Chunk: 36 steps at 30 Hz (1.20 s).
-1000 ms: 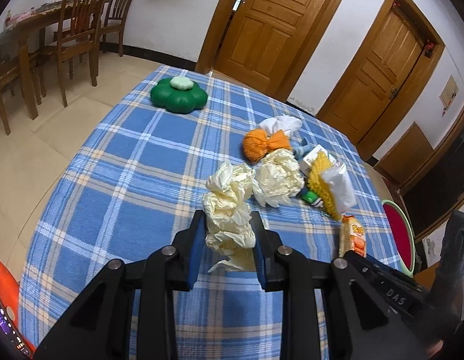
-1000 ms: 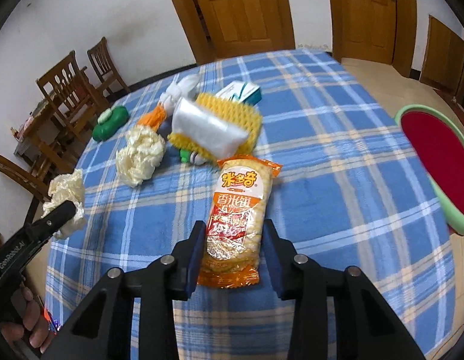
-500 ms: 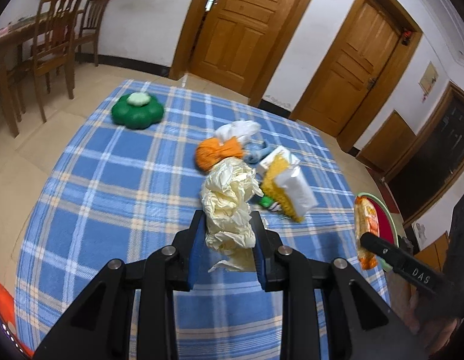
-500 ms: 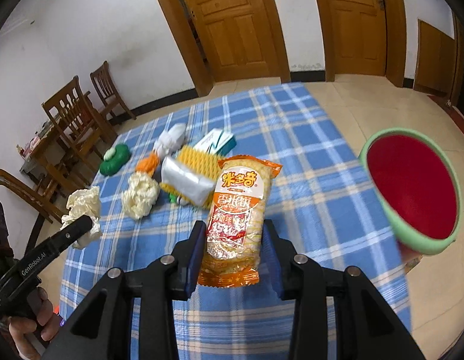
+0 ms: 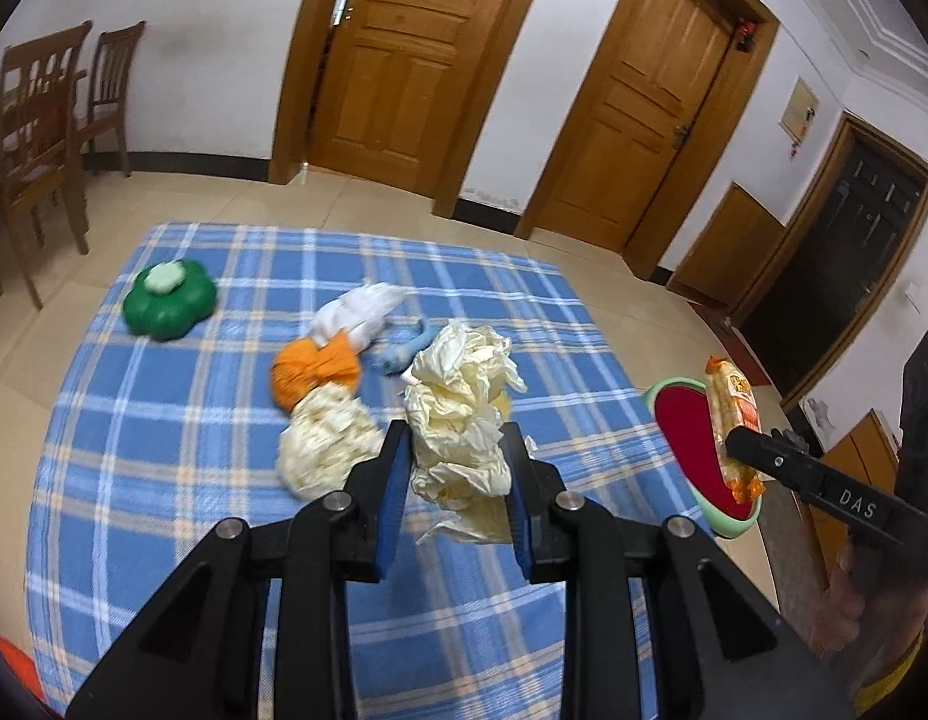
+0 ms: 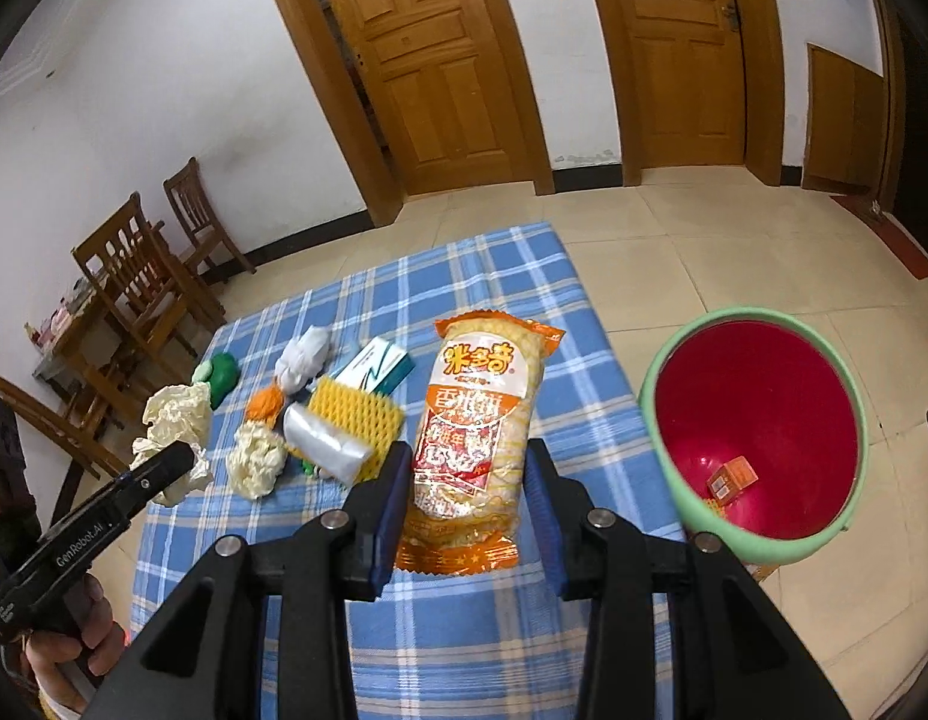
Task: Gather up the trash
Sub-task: 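Carry tissue and snack bag over the red bucket and open both tools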
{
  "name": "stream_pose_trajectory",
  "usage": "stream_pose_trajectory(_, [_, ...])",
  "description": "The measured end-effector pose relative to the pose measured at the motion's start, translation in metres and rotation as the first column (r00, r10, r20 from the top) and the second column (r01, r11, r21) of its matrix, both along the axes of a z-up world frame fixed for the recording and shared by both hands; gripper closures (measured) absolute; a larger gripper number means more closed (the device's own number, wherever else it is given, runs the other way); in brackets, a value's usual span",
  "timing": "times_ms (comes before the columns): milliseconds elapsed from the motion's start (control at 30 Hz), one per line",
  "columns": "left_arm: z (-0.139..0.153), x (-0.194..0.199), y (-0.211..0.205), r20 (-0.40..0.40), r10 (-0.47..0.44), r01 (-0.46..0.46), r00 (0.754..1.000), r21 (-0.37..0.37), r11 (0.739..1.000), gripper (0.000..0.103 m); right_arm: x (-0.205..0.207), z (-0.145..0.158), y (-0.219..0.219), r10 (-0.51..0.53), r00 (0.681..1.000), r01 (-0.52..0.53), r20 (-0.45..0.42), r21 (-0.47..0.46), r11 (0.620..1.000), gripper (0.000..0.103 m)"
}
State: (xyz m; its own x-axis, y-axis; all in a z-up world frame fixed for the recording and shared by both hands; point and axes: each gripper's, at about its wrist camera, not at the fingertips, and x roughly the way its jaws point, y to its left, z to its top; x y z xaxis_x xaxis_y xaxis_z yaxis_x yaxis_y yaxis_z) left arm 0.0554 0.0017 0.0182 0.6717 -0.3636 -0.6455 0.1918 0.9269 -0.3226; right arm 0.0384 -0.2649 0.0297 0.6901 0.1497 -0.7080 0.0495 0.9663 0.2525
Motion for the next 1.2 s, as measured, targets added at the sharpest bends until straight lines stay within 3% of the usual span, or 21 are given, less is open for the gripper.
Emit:
stream_pose_trajectory(433, [0.016, 0.028, -0.061, 0.013, -0.107, 0.106, 0.994, 0.013, 0.994, 0.074, -0.001, 0.014, -0.065, -0.110, 0.994, 0.110, 0.013, 0.004, 0.994, 0.062])
stream_pose_trajectory(700, [0.012, 0.042, -0.119, -0.008, -0.198, 0.198, 0.980, 0.037, 0.979, 0.074, -0.010, -0.014, -0.122, -0.200, 0.979, 0.202, -0.047, 0.049, 0.978, 0.062])
stream_pose_trajectory(1200, [-0.017, 0.052, -0.242, -0.073, -0.375, 0.382, 0.924, 0.121, 0.916, 0.074, -0.035, -0.081, -0.205, -0.365, 0.921, 0.384, -0.136, 0.149, 0.911, 0.062])
